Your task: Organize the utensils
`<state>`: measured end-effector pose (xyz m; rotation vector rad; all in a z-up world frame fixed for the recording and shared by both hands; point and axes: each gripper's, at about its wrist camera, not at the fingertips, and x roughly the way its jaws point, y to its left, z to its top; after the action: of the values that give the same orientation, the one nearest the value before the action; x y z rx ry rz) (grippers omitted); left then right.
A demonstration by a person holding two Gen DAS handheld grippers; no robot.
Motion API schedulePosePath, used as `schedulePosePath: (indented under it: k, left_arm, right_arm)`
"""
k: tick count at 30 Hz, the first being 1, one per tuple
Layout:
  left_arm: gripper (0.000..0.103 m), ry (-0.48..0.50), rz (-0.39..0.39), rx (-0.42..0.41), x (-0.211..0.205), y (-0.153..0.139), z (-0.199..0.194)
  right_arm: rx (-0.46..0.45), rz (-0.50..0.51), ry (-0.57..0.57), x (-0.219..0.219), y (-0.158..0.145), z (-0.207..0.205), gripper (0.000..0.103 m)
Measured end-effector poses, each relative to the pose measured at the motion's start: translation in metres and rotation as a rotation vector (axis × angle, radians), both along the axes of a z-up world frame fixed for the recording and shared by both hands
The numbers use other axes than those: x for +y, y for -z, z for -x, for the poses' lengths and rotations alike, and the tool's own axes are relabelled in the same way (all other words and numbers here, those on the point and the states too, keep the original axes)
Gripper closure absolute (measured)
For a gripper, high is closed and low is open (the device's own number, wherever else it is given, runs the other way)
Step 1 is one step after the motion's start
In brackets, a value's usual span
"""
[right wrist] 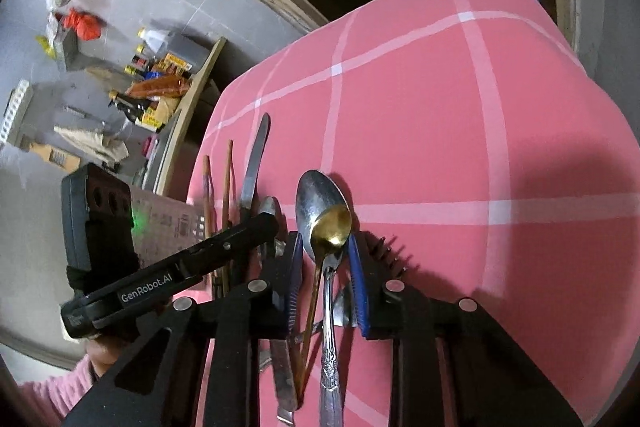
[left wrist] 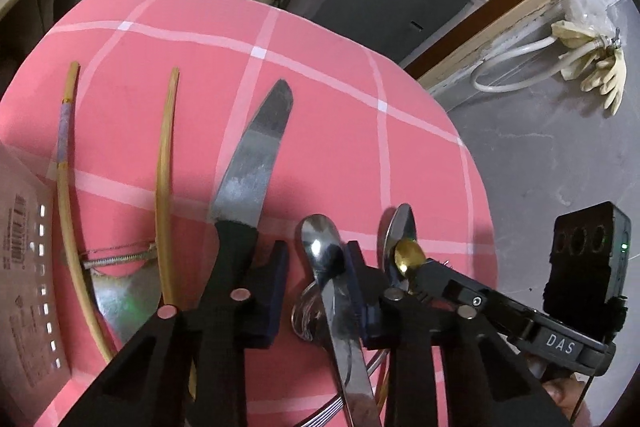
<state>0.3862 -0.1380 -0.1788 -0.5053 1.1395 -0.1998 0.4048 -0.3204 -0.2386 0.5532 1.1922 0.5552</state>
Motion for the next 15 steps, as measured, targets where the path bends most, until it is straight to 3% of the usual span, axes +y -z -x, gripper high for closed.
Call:
schedulePosePath:
  k: [9,15]
  left_arm:
    - [0.098,0.026,0.022,-0.036,-0.007,-0.009,-0.012]
    - [0.099,0.051,0.022,-0.043,-0.006,-0.013,-0.009]
  right_arm:
    - [0.081,-0.098,0.053,0.009,0.011,-0.003,0.093]
    - [0.117,-0.118,0.050,0.016,0.020,0.000,0.093]
